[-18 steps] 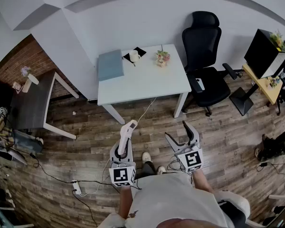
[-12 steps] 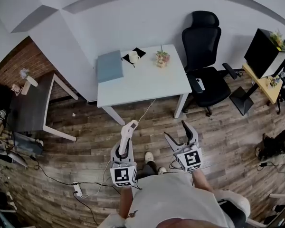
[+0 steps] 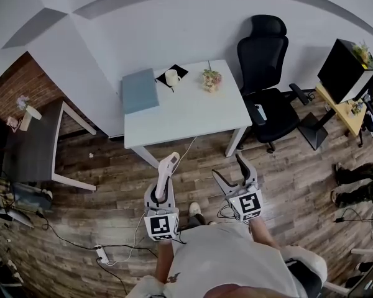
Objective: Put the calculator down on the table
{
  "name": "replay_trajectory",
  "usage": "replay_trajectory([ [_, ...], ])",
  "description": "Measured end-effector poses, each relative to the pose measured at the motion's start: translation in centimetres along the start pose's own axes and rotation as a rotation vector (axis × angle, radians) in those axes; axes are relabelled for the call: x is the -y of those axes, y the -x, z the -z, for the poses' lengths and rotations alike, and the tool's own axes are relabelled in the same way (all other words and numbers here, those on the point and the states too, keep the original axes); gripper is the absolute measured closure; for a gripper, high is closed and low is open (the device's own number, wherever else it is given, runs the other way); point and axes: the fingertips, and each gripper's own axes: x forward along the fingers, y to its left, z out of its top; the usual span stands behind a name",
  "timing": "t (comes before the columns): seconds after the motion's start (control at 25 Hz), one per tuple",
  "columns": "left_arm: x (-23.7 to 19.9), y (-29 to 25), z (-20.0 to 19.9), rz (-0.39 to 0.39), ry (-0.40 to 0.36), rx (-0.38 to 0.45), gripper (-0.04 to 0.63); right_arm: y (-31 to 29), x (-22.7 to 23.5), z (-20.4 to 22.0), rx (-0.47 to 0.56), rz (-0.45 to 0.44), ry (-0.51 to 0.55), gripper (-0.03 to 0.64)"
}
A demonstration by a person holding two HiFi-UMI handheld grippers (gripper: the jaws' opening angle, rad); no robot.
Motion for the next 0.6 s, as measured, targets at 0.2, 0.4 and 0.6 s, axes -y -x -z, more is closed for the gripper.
replay_trajectory([
  [0.2,-2.0,-2.4,0.4,0.014,0.005,0.001,0.534,-2.8,-0.3,-0.4,-0.013,-0.002,0.005,0.253],
  [0.4,-4.2,-3.9,1.1,0.025,0.013,-0.013,0.534,-5.2,-0.6,-0.2,-0.032,0.02,0.01,0.253],
  [0.6,-6.0,-5.0,1.0,0.041,0.019,-0.007,0.534,-7.3,-1.2,0.0,-0.052,0.037,0.009,0.258],
])
